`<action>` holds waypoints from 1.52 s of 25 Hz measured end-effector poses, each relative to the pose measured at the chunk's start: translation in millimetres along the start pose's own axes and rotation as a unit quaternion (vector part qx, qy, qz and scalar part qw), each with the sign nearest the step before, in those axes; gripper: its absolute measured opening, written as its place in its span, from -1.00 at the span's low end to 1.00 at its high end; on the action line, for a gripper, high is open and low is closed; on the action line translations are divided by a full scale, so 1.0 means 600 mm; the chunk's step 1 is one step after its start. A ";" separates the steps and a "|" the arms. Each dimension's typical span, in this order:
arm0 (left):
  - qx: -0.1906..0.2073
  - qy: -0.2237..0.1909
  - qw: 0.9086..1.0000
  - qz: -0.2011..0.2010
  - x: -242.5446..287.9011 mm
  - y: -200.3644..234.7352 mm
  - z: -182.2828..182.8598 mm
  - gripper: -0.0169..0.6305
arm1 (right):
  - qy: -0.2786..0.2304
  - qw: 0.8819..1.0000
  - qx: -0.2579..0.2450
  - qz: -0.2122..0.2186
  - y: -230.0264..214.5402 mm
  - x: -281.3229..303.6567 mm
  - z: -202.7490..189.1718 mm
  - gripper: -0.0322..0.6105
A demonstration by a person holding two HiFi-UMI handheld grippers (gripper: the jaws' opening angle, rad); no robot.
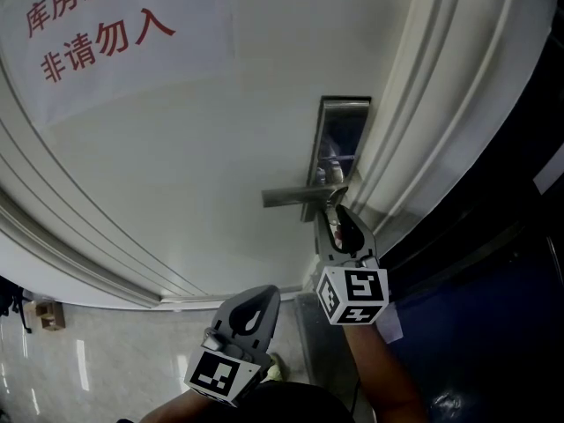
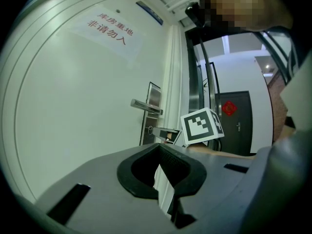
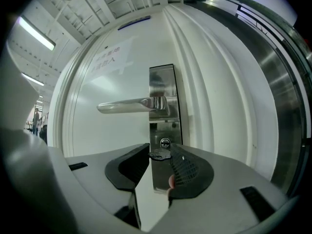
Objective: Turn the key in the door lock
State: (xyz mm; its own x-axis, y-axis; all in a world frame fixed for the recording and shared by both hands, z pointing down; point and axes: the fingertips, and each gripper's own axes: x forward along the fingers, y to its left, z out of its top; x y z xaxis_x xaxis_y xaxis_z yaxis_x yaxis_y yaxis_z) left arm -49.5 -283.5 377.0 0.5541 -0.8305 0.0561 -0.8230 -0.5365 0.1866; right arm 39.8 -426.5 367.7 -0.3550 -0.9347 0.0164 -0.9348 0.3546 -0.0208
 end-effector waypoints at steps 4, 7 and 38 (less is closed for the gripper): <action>0.001 0.001 1.000 0.000 0.001 0.001 -0.001 -0.94 | 0.005 1.000 -0.001 -0.001 -0.001 0.005 -0.004 -0.47; -0.001 0.001 1.000 0.001 0.002 0.003 0.000 -0.94 | 0.004 1.000 -0.001 0.001 -0.002 0.014 0.005 -0.47; -0.001 -0.015 1.000 -0.010 -0.010 -0.026 0.013 -0.94 | 0.013 1.000 -0.014 0.009 0.003 -0.009 0.014 -0.47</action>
State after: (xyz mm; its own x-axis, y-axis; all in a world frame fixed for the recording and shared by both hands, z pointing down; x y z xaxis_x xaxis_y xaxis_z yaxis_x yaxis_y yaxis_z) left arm -41.0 -271.3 366.3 0.5668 -0.8235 0.0231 -0.8112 -0.5530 0.1899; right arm 40.5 -420.8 359.2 -0.3724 -0.9271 0.0432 -0.9278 0.3730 0.0060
